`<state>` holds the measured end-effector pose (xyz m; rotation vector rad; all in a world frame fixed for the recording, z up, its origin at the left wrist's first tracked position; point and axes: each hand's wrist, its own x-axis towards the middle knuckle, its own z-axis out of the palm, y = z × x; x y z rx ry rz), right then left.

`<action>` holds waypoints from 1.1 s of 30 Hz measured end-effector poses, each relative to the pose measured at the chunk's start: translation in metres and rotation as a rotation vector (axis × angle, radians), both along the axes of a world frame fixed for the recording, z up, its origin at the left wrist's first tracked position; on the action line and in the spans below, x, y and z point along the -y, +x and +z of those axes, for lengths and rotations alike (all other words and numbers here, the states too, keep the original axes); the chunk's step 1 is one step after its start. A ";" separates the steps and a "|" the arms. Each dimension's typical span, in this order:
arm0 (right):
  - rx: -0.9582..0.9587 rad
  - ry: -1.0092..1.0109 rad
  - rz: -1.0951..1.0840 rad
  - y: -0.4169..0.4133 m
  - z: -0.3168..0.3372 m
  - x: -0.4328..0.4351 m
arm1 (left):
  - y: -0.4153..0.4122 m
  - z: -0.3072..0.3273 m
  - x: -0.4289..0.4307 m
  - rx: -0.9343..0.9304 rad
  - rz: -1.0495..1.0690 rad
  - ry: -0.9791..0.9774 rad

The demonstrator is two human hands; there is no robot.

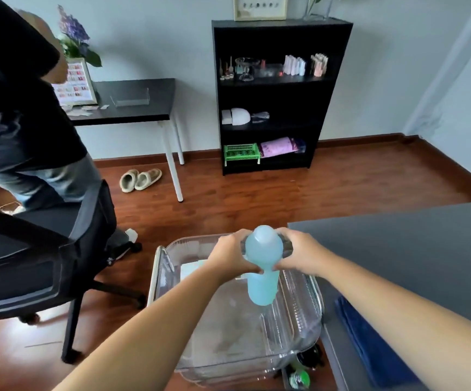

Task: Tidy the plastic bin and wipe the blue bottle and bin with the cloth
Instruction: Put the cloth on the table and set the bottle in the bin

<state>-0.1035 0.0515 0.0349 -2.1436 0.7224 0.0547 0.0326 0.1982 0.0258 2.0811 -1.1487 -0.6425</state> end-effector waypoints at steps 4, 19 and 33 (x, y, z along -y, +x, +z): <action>0.005 -0.001 -0.017 -0.006 -0.004 0.032 | -0.007 -0.009 0.038 -0.018 0.027 -0.003; 0.078 0.089 -0.055 0.009 -0.032 0.074 | 0.011 -0.032 0.090 0.022 0.054 0.016; 0.034 0.034 -0.052 0.006 -0.023 0.061 | 0.015 -0.022 0.078 0.010 -0.014 0.081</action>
